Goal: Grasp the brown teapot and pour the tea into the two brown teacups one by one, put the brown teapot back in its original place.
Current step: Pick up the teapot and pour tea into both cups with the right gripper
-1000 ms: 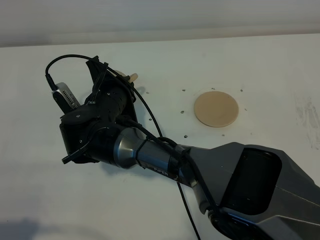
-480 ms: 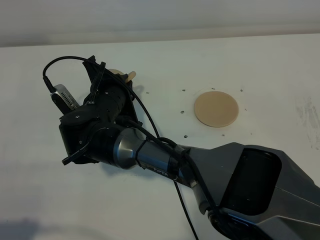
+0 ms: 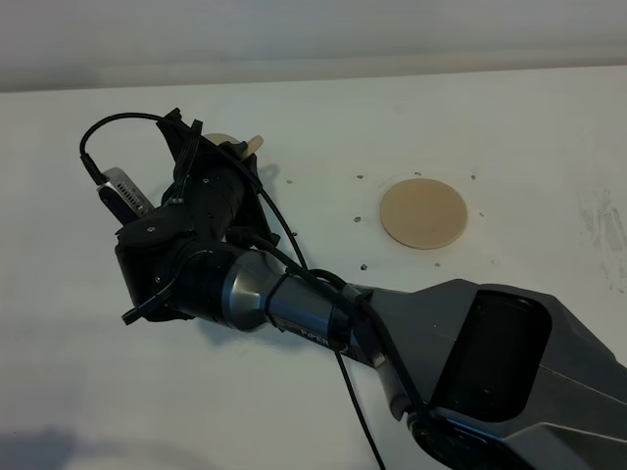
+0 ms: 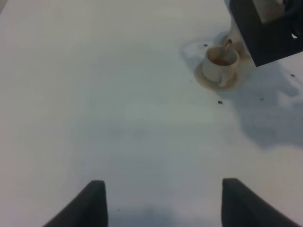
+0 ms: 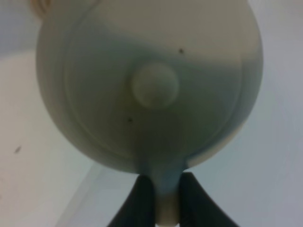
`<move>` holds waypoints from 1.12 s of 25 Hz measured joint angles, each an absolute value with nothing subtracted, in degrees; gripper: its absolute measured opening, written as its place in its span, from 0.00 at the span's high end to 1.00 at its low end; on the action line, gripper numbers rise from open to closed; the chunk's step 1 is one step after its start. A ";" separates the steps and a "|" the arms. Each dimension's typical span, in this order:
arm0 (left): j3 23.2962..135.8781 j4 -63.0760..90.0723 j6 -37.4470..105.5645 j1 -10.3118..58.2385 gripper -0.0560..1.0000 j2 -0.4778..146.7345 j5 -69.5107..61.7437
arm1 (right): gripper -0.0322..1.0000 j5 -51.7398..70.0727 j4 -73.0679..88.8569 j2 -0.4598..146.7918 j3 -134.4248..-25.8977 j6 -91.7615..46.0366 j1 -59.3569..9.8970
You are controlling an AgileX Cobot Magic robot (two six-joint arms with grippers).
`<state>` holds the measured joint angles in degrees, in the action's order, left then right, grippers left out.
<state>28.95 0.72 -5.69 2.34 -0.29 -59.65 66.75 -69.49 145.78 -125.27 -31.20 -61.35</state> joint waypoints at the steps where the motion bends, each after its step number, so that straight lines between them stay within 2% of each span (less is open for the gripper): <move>1: 28.95 0.72 -5.69 2.34 0.45 -0.29 -59.65 | 0.85 66.44 -69.81 145.78 -125.27 -31.35 -61.35; 28: 28.95 0.72 -5.69 2.34 0.45 -0.29 -59.65 | 0.85 65.08 -71.75 145.78 -125.27 -37.13 -61.35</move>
